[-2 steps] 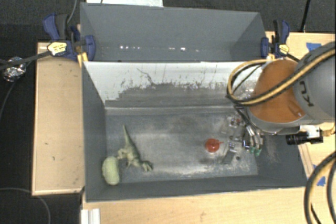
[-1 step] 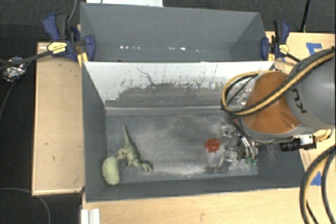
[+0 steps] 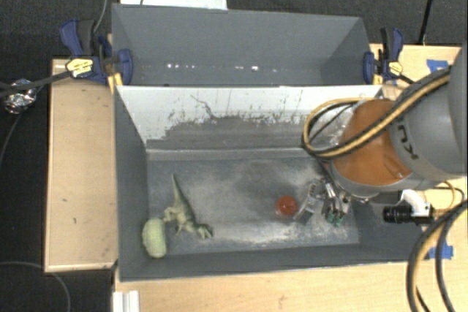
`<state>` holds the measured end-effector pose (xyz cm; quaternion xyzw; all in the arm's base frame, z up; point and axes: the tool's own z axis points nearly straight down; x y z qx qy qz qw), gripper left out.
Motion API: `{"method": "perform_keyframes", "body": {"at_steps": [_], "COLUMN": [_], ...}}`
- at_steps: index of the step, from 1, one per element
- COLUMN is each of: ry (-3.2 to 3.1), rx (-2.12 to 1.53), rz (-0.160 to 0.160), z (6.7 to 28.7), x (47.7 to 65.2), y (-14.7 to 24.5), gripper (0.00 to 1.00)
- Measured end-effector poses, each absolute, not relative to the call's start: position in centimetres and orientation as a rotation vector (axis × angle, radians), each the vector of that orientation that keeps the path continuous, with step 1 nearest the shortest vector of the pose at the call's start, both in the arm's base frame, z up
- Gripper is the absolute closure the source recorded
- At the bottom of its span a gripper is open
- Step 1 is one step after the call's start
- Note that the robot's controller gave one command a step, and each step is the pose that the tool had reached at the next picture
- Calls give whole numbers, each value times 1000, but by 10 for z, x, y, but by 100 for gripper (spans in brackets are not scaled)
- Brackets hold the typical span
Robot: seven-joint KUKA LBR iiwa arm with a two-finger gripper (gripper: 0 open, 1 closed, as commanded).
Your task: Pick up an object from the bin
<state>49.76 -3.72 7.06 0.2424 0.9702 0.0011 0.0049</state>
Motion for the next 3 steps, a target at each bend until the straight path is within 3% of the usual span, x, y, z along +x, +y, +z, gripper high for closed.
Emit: {"method": "perform_keyframes", "body": {"at_steps": [2,3], "ry": [3041,3045], "rx": [758,756], "rz": [3,2], "z": [74,86], "x": [497,496], "y": [-37,-37], "gripper": [100,100]}}
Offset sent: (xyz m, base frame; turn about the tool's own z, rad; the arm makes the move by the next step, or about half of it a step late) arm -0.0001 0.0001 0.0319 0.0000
